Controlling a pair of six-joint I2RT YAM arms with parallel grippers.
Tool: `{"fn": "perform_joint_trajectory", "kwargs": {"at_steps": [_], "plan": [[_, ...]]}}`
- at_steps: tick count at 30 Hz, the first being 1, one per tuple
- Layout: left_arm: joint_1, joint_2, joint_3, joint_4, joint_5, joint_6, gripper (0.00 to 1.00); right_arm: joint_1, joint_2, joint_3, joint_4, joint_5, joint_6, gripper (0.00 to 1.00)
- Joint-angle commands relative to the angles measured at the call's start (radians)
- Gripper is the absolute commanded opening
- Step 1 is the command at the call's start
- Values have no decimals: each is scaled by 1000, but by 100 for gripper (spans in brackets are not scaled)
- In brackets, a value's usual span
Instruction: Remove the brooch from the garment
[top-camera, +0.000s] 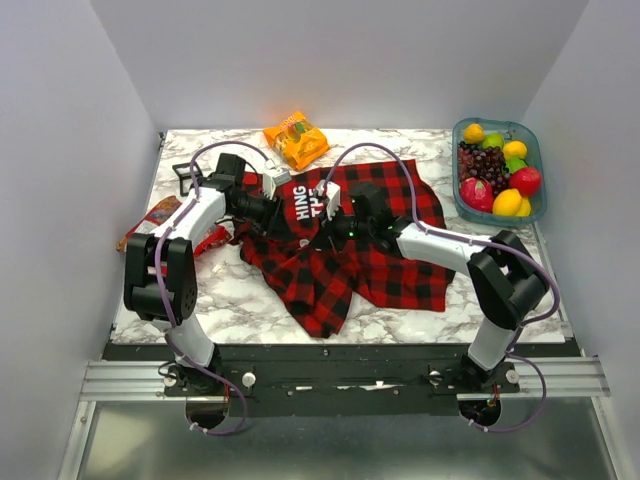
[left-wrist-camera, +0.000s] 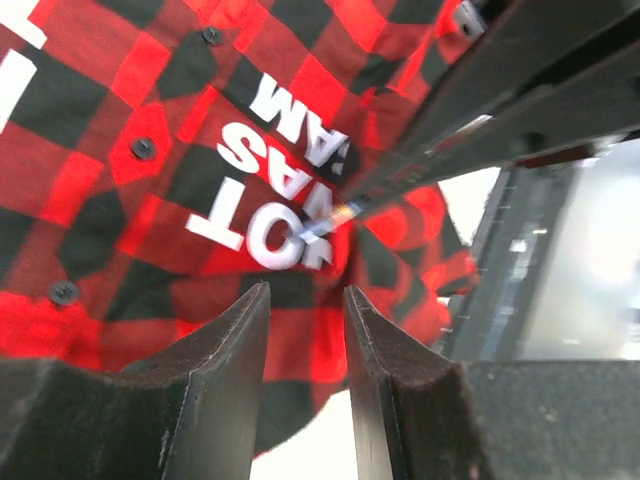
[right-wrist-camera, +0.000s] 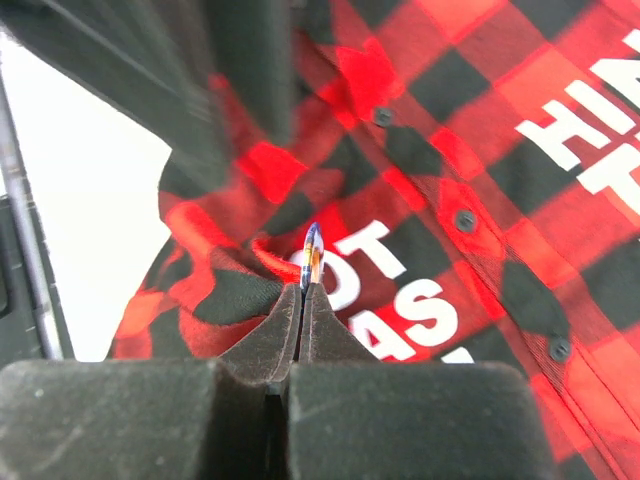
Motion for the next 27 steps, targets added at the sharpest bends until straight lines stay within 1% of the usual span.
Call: {"fn": "perform_joint_trajectory", "kwargs": {"at_steps": [1, 6, 8, 9, 10, 12, 14, 18, 27], "plan": [[-9, -66, -31, 185, -23, 147, 43, -9, -31, 39, 23, -156, -10, 1], [-25, -68, -18, 144, 46, 215, 41, -11, -29, 44, 9, -186, -18, 1], [-36, -63, -11, 106, 60, 273, 39, -11, -26, 47, 8, -181, -18, 1], [-55, -59, -1, 34, 65, 308, 38, -11, -25, 47, 6, -181, -16, 1], [-61, -57, 1, 3, 65, 389, 38, -11, -23, 50, 6, -184, -18, 1], [-73, -54, 1, -72, 63, 457, 38, -12, -20, 53, 6, -195, -18, 1], [-82, -54, -1, -109, 60, 526, 36, -12, -17, 58, 3, -198, -18, 1], [-87, -46, 4, -144, 60, 555, 34, -12, -14, 59, 0, -197, -18, 1], [-113, -42, -5, -143, 66, 566, 28, -14, -6, 68, -8, -206, -18, 2]]}}
